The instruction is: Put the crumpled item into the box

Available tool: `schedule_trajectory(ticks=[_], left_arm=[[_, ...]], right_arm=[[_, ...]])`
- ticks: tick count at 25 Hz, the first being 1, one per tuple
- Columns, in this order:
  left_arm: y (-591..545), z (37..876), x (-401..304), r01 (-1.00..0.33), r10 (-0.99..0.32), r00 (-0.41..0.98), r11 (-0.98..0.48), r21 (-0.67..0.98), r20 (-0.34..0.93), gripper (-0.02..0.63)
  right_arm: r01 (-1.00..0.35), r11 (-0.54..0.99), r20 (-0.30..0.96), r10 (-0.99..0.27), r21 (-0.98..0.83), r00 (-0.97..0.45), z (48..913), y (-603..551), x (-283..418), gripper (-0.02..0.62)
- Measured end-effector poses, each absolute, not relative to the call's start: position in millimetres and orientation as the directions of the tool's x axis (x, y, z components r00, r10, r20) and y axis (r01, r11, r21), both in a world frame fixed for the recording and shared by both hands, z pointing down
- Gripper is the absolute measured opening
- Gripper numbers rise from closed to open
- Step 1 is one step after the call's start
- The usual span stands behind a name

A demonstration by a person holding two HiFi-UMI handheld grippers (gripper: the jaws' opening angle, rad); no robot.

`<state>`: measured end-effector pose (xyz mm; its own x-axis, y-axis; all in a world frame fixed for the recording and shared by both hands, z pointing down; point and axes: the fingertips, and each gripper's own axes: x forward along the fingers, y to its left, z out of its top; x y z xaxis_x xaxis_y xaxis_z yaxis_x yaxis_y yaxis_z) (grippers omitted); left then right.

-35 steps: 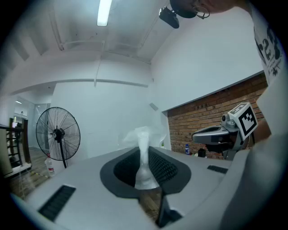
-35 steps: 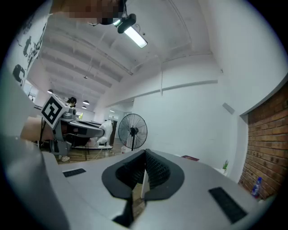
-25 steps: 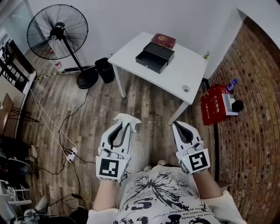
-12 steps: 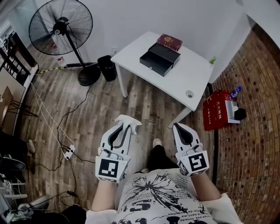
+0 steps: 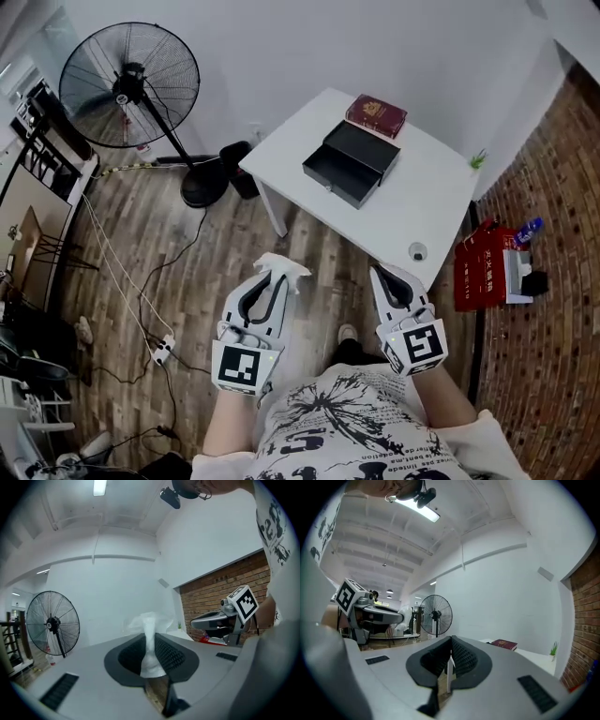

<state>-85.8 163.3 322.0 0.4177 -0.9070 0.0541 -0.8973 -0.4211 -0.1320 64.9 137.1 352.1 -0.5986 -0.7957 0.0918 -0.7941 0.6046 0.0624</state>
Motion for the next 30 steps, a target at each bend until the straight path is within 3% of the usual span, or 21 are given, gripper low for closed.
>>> schedule_trajectory(ticks=[11, 16, 20, 30], left_arm=[[-29.4, 327.3, -30.3, -0.871, -0.891, 0.450, -0.452, -0.193, 0.057, 0.071], [-88.0, 355.6, -17.7, -0.826, -0.849, 0.500, -0.527, -0.200, 0.170, 0.071], [-147.5, 364.4, -7.1, -0.774, -0.796, 0.587, -0.605, -0.189, 0.148, 0.071], [-280.5, 426.0, 2.2, -0.500, -0.514, 0.761, -0.854, -0.147, 0.396, 0.071]], right_arm=[[-0.785, 0.615, 0.106, -0.788, 0.075, -0.607, 358.1, -52.9, 106.6, 0.014], [-0.818, 0.572, 0.140, -0.815, 0.052, -0.562, 376.9, -99.6, 118.5, 0.014], [-0.868, 0.496, 0.180, -0.857, 0.036, -0.483, 390.3, -139.8, 125.6, 0.014], [-0.978, 0.208, 0.226, -0.953, 0.005, -0.202, 398.6, -234.7, 130.9, 0.014]])
